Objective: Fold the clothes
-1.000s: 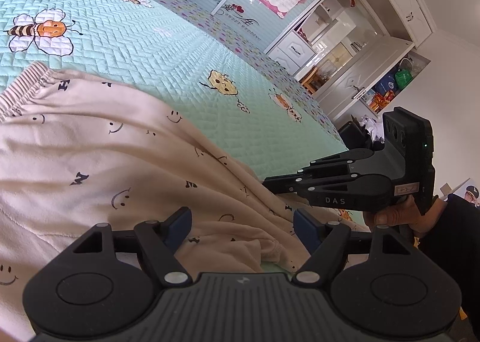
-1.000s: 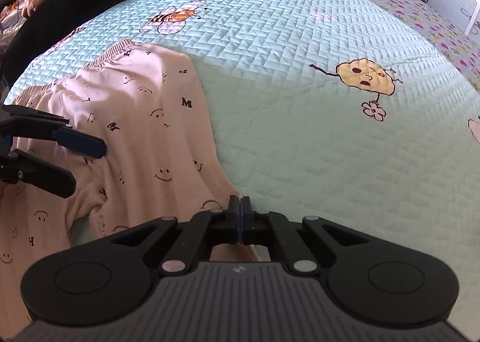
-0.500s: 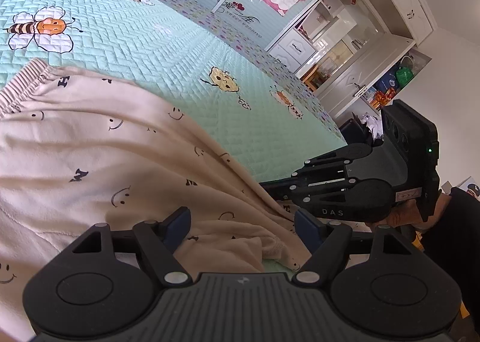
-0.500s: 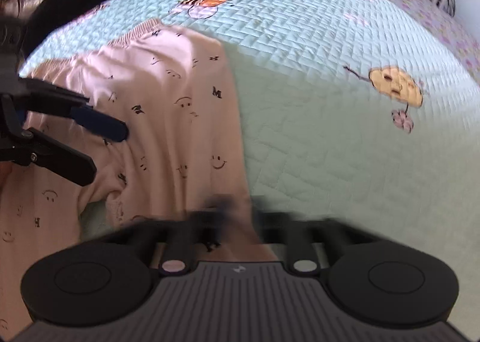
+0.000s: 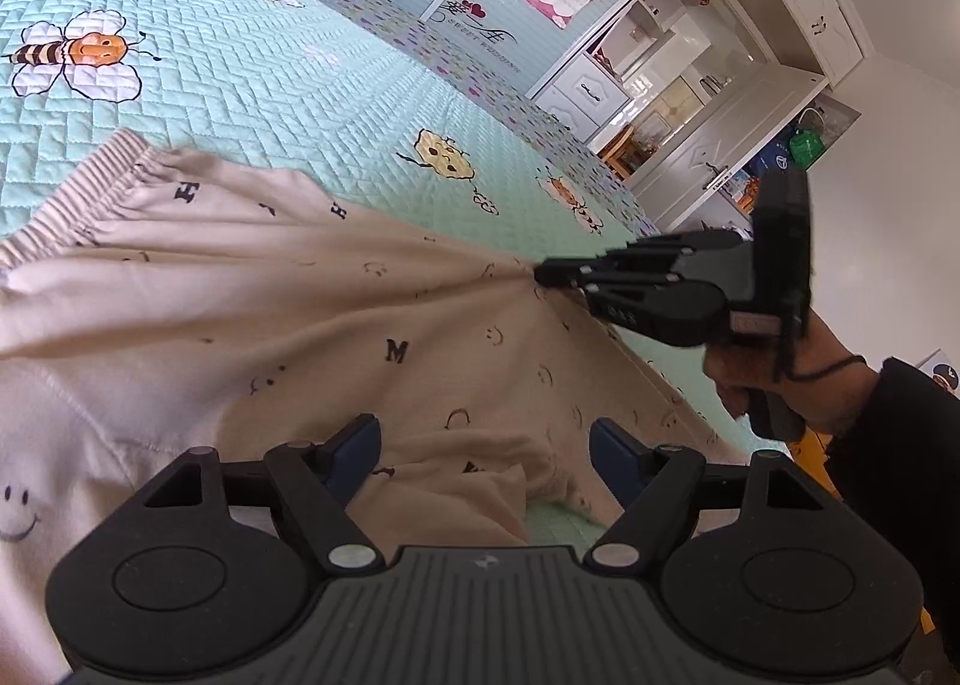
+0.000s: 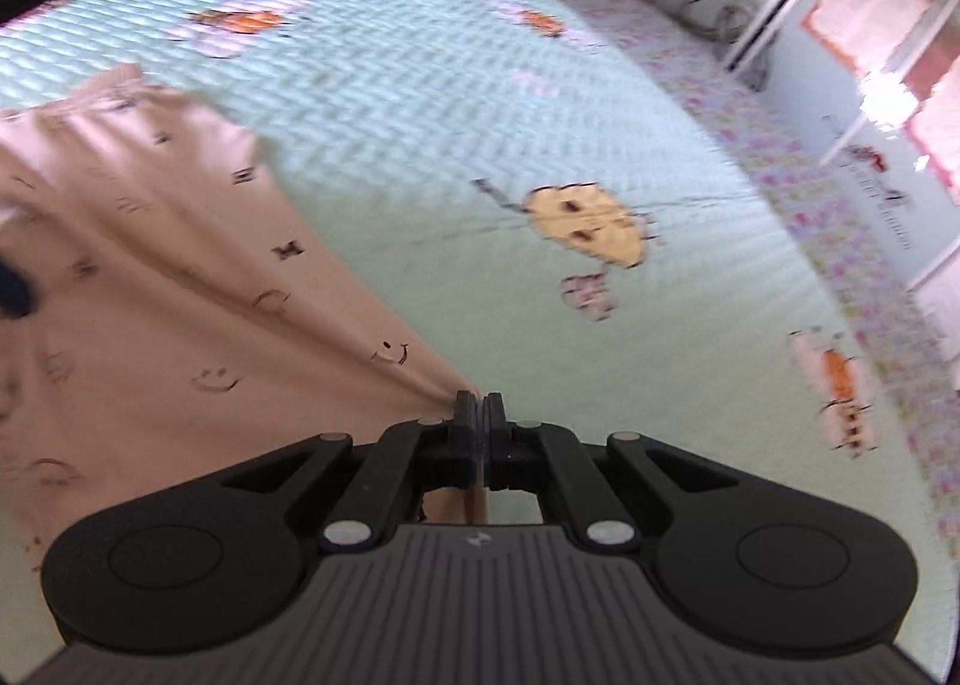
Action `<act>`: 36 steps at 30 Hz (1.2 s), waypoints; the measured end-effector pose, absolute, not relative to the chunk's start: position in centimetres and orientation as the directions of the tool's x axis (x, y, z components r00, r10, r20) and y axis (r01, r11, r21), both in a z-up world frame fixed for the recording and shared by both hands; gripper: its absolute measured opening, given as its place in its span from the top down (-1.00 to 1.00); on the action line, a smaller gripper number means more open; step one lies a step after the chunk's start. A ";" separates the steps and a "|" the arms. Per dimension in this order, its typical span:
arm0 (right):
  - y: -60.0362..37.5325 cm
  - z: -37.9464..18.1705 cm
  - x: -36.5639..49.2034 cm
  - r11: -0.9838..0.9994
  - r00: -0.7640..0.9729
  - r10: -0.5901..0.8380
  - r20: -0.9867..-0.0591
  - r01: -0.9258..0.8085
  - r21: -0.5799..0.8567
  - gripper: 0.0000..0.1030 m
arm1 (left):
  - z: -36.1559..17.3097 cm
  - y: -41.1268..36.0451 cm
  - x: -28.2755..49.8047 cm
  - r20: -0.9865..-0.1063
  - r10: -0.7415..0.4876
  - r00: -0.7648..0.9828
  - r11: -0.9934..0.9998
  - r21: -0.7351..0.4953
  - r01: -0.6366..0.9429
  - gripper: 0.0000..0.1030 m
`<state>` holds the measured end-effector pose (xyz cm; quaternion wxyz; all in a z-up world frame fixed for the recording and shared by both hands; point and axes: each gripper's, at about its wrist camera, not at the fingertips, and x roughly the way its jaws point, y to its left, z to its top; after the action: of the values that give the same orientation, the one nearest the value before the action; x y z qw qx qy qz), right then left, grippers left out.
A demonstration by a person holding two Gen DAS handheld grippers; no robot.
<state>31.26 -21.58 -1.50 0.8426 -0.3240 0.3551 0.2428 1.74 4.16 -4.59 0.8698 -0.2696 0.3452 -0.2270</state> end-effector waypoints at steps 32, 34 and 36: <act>-49.7 0.2 19.2 0.950 0.534 -0.015 -0.845 -0.256 -0.179 0.04 | -4.2 3.1 1.8 -0.473 -0.582 0.661 0.762 -0.602 0.240 -0.59; -47.7 -0.4 19.9 0.917 0.508 -0.005 -0.861 -0.341 -0.207 0.04 | -4.3 3.1 1.8 -0.475 -0.582 0.660 0.762 -0.601 0.239 -0.59; -45.9 -1.4 20.6 0.869 0.478 -0.029 -0.878 -0.422 -0.259 0.07 | -4.3 3.1 1.8 -0.476 -0.583 0.659 0.762 -0.602 0.239 -0.60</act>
<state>20.61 -45.90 -1.45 0.8293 -0.2268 0.4968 0.1184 1.78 3.12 -4.34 0.8750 -0.2527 0.3397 -0.2348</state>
